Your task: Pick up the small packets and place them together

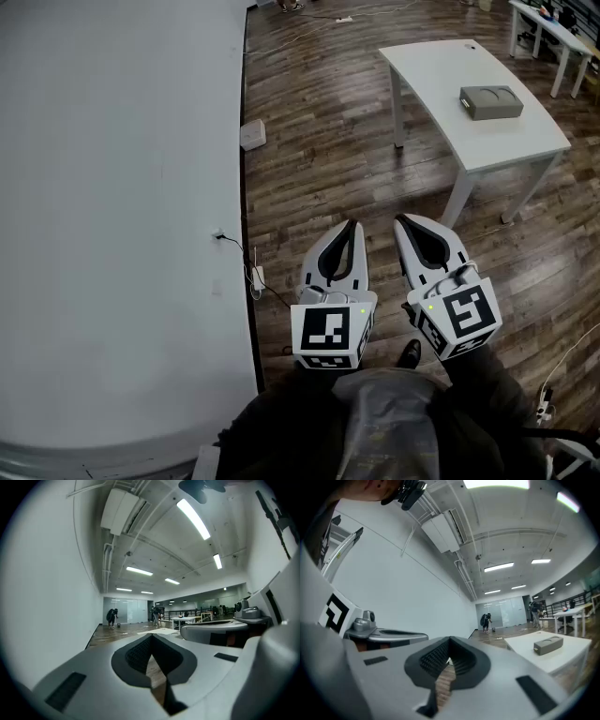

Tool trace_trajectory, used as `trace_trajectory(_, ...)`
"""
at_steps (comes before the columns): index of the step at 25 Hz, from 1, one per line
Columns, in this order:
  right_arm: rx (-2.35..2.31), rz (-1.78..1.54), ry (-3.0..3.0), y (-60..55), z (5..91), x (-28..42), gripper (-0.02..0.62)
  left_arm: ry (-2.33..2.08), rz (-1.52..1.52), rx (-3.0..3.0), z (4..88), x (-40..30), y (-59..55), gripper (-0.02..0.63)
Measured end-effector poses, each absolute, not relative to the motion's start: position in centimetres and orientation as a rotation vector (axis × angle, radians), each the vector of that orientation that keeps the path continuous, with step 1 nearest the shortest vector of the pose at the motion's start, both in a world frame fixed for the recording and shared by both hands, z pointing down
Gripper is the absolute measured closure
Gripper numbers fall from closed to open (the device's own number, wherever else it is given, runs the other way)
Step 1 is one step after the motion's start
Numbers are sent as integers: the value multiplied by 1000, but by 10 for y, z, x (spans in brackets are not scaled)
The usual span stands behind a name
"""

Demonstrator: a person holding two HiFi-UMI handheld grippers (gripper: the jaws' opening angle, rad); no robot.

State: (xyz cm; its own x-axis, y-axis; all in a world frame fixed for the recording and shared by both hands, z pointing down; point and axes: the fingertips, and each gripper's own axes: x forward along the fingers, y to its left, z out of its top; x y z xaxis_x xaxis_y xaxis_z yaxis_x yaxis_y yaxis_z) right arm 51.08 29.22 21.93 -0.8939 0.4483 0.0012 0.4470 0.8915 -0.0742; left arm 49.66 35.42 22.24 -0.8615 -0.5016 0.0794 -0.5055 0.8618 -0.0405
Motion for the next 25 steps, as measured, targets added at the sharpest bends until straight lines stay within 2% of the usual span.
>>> trace_trajectory(18,-838,177,-2957,262,246,503,591,-2928,100,664,250,497,325,603)
trace_trajectory(25,-833,185,-2944,275,261,461,591,-2877,81,682,271,455,336,603)
